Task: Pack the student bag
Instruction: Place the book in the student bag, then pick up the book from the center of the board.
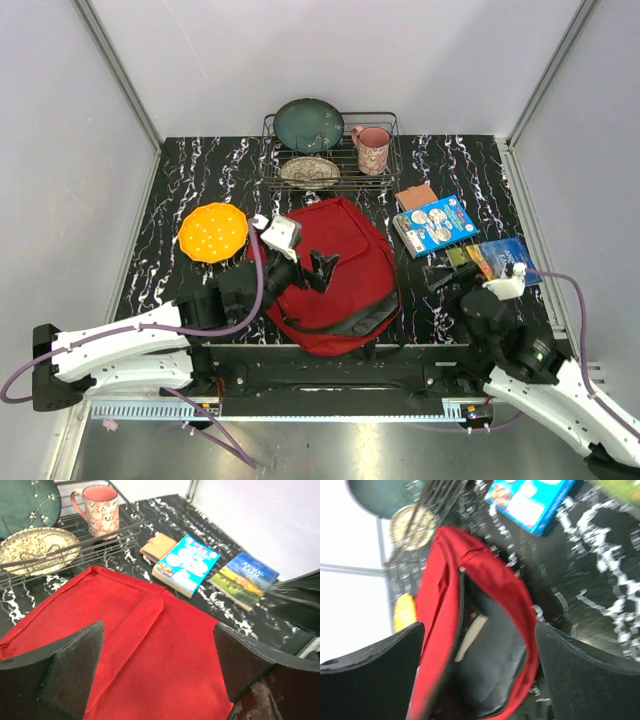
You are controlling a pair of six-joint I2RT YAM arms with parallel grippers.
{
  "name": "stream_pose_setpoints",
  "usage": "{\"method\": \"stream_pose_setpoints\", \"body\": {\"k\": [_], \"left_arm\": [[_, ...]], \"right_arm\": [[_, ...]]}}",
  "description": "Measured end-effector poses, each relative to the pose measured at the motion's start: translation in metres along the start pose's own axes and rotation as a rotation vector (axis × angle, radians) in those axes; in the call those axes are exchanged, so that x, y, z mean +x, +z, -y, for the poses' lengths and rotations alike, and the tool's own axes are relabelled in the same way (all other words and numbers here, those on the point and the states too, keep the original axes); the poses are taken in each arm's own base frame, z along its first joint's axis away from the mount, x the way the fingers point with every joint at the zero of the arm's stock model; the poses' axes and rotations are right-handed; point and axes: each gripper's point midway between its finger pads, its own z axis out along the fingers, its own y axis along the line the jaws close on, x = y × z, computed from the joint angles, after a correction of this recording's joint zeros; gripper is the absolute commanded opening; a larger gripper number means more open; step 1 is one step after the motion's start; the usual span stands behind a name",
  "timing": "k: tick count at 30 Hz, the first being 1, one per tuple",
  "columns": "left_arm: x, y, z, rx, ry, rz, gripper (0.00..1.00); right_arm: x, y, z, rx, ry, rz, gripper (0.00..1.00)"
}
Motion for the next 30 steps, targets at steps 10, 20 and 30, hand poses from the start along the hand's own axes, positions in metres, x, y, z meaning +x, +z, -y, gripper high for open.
{"method": "stream_pose_setpoints", "body": {"k": [10, 20, 30], "left_arm": [[-0.088, -0.013, 0.035, 0.155, -0.044, 0.128, 0.99], [-0.049, 0.113, 0.048, 0.207, 0.096, -0.076, 0.99], [0.025, 0.24, 0.05, 0.37, 0.056, -0.279, 0.99]], "right_arm": [[-0.035, 0.027, -0.005, 0.297, -0.347, 0.166, 1.0], [-0.08, 0.101, 0.061, 0.525, -0.186, 0.045, 1.0], [-0.073, 0.151, 0.064, 0.312, -0.013, -0.143, 0.91]]}}
